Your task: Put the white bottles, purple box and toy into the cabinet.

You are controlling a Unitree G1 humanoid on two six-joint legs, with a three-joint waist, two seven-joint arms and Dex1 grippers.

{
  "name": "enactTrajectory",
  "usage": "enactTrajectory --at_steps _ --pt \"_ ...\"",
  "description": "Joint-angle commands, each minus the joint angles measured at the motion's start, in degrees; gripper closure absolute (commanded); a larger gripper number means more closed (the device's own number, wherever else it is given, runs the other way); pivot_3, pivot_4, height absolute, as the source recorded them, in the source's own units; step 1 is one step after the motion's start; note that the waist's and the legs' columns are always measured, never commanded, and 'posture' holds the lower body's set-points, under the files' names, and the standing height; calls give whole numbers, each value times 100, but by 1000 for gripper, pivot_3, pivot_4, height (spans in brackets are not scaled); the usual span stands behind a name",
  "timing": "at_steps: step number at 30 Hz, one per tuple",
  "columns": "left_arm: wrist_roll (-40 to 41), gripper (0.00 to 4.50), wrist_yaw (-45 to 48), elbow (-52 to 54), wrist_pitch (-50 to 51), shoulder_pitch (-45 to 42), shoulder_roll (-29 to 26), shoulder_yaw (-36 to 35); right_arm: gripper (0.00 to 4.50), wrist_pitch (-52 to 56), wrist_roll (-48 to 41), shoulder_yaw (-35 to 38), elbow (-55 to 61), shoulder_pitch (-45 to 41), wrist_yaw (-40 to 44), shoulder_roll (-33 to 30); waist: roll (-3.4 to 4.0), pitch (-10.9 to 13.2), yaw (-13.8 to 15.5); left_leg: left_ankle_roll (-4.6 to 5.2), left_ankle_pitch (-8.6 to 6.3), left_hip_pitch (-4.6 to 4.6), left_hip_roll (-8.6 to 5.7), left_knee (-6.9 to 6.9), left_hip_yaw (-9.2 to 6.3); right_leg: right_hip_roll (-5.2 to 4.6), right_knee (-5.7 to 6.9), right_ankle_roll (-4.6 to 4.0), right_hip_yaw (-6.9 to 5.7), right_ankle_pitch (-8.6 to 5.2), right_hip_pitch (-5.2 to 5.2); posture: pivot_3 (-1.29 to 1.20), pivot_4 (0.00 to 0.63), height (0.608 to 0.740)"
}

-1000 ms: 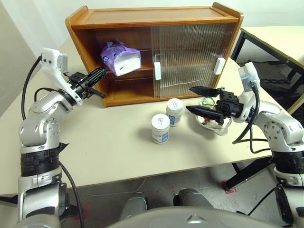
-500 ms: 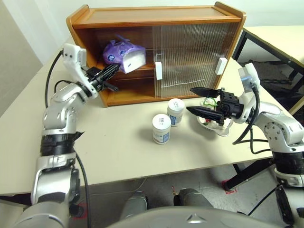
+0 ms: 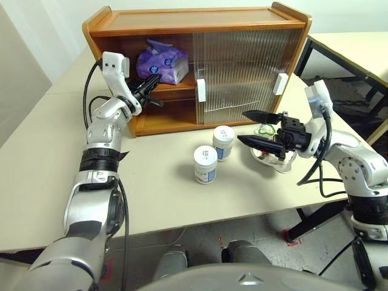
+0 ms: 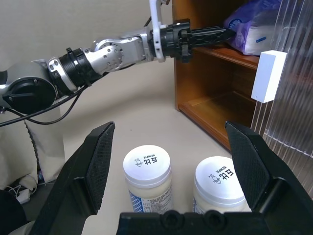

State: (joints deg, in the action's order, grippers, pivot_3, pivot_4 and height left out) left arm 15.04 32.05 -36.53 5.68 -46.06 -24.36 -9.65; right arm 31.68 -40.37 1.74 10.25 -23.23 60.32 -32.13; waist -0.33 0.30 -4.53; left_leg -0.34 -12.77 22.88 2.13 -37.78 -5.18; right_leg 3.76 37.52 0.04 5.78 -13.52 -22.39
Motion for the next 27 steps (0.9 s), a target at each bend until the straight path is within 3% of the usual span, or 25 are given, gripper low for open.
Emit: enactTrajectory --at_steps 1,11,16,21,24,27 --pt "-166 4462 -101 -389 -257 -212 142 60 0 14 -17 71 17 -12 -10 -27 0 0 0 0 0 0 0 0 0 1 -7 1 0 1 4 -166 0 740" --pt "-163 4462 -14 -691 -512 -392 310 -27 0 12 -19 62 38 -29 -38 -17 0 0 -12 6 -4 4 1 1 4 14 -29 5 0 3 11 -163 0 740" --pt "714 4462 814 811 -94 136 356 -206 0 30 -23 49 34 -29 -55 -15 0 0 -17 5 -4 8 1 1 8 19 -30 6 -1 4 10 -158 0 740" --pt "1247 4462 1247 2727 710 1189 -21 -123 0 35 -1 6 -69 -130 -32 -5 1 -1 -39 8 -12 13 0 2 17 25 -34 1 -3 1 9 -132 0 740" --pt "1310 3889 1372 3510 1029 1798 -300 -36 0 33 6 -25 -114 -178 -15 13 2 -2 -38 8 -12 7 4 5 17 28 -32 0 -3 2 7 -132 0 740" --pt "1427 2907 1430 3850 1052 2238 -434 -172 0 9 26 -66 -190 -226 37 31 2 -2 -17 7 -12 2 6 5 17 28 -31 -5 -3 5 7 -132 0 740"
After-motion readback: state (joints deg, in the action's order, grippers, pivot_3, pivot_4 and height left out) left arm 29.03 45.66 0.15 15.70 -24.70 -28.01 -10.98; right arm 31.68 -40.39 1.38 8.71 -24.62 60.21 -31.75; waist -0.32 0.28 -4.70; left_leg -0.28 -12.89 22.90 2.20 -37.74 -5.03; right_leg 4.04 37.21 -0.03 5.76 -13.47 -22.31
